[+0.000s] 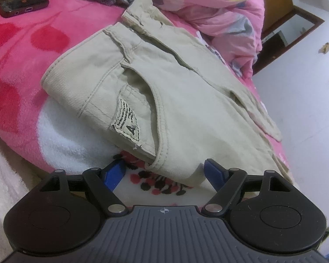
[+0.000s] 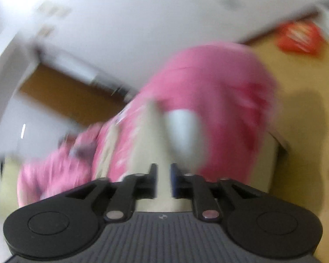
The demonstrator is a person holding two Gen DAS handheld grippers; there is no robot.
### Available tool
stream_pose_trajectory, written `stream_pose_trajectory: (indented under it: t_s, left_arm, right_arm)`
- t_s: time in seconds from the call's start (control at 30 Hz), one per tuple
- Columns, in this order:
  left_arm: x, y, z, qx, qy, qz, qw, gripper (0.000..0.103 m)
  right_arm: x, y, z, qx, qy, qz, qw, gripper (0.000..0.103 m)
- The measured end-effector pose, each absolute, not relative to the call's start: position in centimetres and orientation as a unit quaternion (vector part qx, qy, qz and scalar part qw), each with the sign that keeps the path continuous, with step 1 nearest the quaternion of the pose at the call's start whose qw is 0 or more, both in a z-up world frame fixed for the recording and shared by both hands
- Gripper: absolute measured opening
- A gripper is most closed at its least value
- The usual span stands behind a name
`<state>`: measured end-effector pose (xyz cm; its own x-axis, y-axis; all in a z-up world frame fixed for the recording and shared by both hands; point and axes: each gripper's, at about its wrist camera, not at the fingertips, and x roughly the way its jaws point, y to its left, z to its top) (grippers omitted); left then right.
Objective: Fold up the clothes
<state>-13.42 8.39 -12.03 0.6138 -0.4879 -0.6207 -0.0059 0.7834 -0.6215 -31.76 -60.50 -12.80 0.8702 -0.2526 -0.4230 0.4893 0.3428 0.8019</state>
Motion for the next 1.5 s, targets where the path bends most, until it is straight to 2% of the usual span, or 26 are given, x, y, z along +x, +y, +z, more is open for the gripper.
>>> stream_pose_trajectory:
  t_s: [0.03, 0.1, 0.17, 0.2, 0.37, 0.53, 0.8, 0.9, 1.0, 1.07, 1.13, 1.43, 1.5]
  left_arm:
    - [-13.5, 8.3, -12.0, -0.296, 0.416, -0.141, 0.849, 0.079]
    - [-13.6, 8.3, -11.9, -0.296, 0.415, -0.137, 0.849, 0.079]
    - [-13.6, 8.3, -11.9, -0.296, 0.414, -0.135, 0.850, 0.079]
    - [-13.6, 8.3, -11.9, -0.297, 0.414, -0.134, 0.850, 0.079]
    - [-13.7, 8.4, -12.0, -0.300, 0.415, -0.135, 0.848, 0.079]
    - [-13.7, 8.8, -12.3, -0.310, 0.410, -0.146, 0.846, 0.081]
    - [-13.5, 9.9, -13.0, -0.327, 0.404, -0.177, 0.836, 0.083]
    - [-13.6, 10.0, -13.2, -0.323, 0.399, -0.189, 0.837, 0.085]
    - [-13.9, 10.1, -13.3, -0.321, 0.392, -0.198, 0.839, 0.085]
    - [-13.9, 10.4, -13.5, -0.327, 0.390, -0.203, 0.837, 0.085]
    - [-13.8, 10.6, -13.6, -0.334, 0.388, -0.209, 0.833, 0.085]
    - [-13.6, 10.6, -13.2, -0.330, 0.399, -0.209, 0.830, 0.084]
    - [-13.7, 10.2, -13.0, -0.320, 0.400, -0.200, 0.835, 0.084]
  right_arm:
    - [-29.8, -60.0, -11.7, 0.505, 0.137, -0.206, 0.827, 0.046]
    - [-25.9, -58.9, -9.5, 0.461, 0.186, -0.159, 0.853, 0.050]
    - [-22.0, -57.8, -7.3, 0.414, 0.233, -0.111, 0.873, 0.062]
    - [-19.5, -57.1, -6.8, 0.392, 0.275, -0.086, 0.873, 0.063]
    - [-12.1, -56.1, -7.0, 0.387, 0.419, -0.093, 0.816, 0.063]
    - [-8.4, -57.4, -7.9, 0.413, 0.482, -0.136, 0.761, 0.063]
    - [-4.6, -54.3, -7.4, 0.322, 0.568, -0.170, 0.738, 0.063]
    - [-3.4, -53.0, -7.9, 0.280, 0.592, -0.191, 0.731, 0.060]
    - [-2.8, -52.0, -7.9, 0.234, 0.609, -0.204, 0.730, 0.046]
    - [-3.1, -51.5, -7.6, 0.210, 0.611, -0.209, 0.734, 0.016]
    - [-3.9, -51.3, -6.8, 0.204, 0.595, -0.214, 0.747, 0.008]
    - [-2.9, -51.2, -2.0, 0.223, 0.423, -0.211, 0.852, 0.005]
    - [-1.3, -51.4, -2.7, 0.219, 0.405, -0.205, 0.864, 0.005]
